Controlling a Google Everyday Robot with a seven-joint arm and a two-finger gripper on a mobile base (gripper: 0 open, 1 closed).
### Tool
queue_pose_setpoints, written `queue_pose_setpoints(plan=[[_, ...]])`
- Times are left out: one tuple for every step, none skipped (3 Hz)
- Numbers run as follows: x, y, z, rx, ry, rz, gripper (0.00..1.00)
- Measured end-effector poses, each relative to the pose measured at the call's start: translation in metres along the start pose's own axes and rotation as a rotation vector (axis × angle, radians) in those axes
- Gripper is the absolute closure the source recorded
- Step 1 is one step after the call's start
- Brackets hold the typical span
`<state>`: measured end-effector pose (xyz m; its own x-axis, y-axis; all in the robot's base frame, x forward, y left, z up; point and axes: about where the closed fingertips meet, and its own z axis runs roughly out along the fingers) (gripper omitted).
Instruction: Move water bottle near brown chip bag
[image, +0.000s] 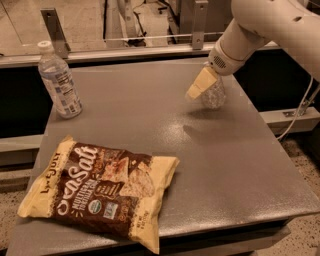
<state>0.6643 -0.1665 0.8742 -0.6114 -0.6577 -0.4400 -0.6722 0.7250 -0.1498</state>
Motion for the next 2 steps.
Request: queue_pose_setpoints(plan=[[-0.005, -0.003, 0.018, 0.007, 0.025, 0.076, 0.18], [-0.004, -0.003, 0.028, 0.025, 0.033, 0.109, 0.42]])
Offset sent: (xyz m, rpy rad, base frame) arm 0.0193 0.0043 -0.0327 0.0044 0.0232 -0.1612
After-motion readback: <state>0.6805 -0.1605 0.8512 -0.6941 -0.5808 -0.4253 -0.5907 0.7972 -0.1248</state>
